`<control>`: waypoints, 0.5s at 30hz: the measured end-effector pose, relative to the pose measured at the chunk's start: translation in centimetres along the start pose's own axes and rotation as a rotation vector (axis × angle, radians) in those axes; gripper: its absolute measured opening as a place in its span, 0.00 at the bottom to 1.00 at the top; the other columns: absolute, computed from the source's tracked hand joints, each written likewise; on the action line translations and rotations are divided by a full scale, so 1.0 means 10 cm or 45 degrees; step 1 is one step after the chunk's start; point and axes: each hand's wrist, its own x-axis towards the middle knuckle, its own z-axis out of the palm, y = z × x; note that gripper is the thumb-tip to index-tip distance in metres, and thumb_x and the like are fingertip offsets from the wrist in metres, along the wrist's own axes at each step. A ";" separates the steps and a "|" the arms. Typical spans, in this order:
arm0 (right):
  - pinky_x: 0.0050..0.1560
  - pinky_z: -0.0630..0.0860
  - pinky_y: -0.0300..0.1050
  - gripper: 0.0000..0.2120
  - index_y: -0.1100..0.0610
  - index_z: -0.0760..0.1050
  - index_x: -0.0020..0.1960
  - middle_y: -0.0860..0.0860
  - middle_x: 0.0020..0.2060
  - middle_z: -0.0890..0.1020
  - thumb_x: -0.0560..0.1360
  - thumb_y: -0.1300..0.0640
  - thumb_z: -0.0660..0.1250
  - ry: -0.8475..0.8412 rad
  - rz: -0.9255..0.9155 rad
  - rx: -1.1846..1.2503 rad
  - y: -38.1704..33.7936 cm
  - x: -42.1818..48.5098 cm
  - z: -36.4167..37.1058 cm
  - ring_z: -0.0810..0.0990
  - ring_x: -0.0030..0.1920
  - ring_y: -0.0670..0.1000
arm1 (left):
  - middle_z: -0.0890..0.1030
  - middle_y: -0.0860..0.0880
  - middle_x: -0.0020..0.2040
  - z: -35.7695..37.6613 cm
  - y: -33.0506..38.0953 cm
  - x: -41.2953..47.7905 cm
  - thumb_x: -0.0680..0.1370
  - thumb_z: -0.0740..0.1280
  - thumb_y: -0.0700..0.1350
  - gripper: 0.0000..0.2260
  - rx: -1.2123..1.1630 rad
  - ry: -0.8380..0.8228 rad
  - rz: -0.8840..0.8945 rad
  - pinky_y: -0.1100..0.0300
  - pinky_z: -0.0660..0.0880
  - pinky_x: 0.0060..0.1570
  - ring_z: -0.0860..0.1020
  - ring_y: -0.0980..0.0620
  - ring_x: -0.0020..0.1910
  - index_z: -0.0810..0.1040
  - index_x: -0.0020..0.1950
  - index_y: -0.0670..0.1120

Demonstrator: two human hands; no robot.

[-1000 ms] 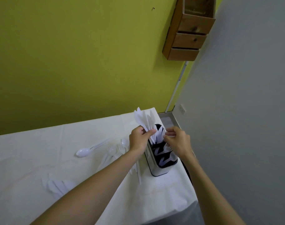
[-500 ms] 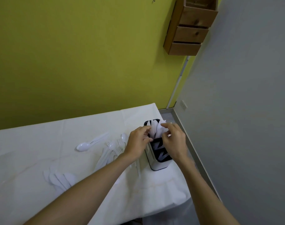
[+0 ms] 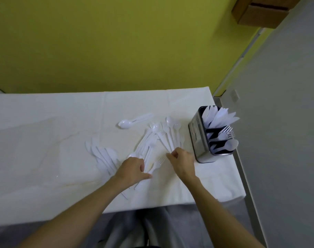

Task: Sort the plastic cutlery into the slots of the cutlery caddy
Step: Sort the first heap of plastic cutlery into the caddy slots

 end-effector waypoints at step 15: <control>0.42 0.79 0.48 0.13 0.60 0.80 0.41 0.51 0.33 0.82 0.75 0.50 0.71 -0.025 0.277 0.345 -0.18 0.17 0.12 0.80 0.35 0.50 | 0.75 0.52 0.41 0.03 0.18 0.31 0.74 0.72 0.47 0.07 -0.263 0.461 0.082 0.62 0.68 0.41 0.75 0.52 0.44 0.77 0.43 0.46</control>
